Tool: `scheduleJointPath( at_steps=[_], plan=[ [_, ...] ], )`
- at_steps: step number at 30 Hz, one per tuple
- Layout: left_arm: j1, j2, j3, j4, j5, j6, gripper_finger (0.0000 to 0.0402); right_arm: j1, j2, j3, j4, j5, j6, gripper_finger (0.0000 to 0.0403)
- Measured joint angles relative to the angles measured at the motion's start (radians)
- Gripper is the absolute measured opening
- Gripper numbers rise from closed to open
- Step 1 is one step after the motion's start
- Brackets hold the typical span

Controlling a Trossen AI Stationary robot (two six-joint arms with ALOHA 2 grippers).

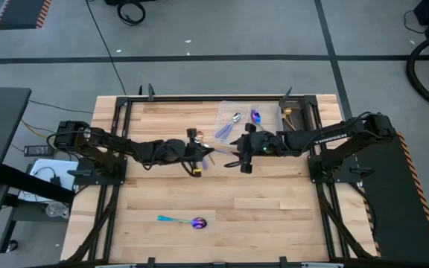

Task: Sort silverware by color (type)
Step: Put the left gray spoon into the left transparent bin

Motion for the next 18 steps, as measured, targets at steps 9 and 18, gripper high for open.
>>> scheduleJointPath(
  at_steps=[9,18],
  plan=[
    [0.027,0.0,0.0,0.142,0.037,-0.049,0.0002,0.006,0.0,0.0,0.228,-0.003,-0.171,0.0161],
    [0.026,-0.001,0.0,0.204,0.039,-0.063,0.0002,0.006,0.0,0.0,0.326,-0.034,-0.233,0.0159]
  ],
)
